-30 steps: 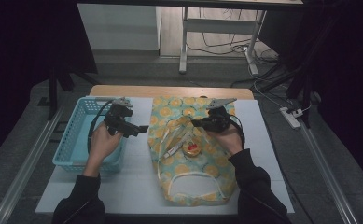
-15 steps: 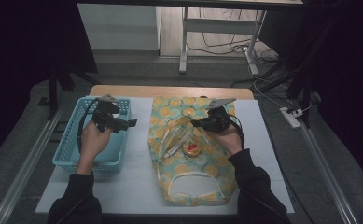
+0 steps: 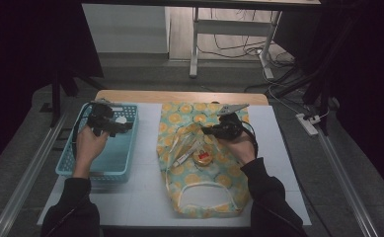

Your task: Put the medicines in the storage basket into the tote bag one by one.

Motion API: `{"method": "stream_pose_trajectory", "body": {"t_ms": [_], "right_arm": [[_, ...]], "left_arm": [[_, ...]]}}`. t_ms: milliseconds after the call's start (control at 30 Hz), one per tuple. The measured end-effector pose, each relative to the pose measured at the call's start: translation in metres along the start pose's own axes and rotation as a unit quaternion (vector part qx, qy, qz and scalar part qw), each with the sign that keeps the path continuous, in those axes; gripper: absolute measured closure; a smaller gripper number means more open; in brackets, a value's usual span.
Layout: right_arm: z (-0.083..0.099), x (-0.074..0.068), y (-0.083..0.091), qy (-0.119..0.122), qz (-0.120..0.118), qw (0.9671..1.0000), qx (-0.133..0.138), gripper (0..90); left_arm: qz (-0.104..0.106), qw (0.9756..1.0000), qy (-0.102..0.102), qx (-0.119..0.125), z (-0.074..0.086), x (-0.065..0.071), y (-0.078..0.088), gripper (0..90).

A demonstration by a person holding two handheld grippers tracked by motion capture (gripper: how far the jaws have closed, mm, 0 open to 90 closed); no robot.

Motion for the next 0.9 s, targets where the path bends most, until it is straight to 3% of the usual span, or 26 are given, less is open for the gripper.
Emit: {"method": "stream_pose_trajectory", "body": {"t_ms": [100,433,667,900], "right_arm": [[0.000,0.000,0.001,-0.001,0.000,1.0000,0.002,89.6],[-0.002,0.001,0.004,0.000,0.002,1.0000,0.005,89.7],[-0.002,0.003,0.005,-0.001,0.002,1.0000,0.008,89.6],[-0.002,0.003,0.006,-0.001,0.002,1.0000,0.008,89.6]], "left_arm": [[-0.007,0.9999,0.009,-0.006,0.000,-0.007,-0.002,1.7],[-0.031,0.9985,0.007,-0.044,0.005,-0.027,-0.018,0.0],[-0.032,0.9977,-0.003,-0.060,0.008,-0.035,-0.032,0.0],[-0.038,0.9962,0.007,-0.078,0.010,-0.040,-0.044,0.0]]}}
Point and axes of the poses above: each handheld gripper's, and its own axes: y roughly backward along the jaws, z roughly out of its underside, x roughly to its right, the point moved 3 cm from there along -y, roughly forward along the jaws, and after that the axes turned 5 degrees about -y, right-handed, at the moved point
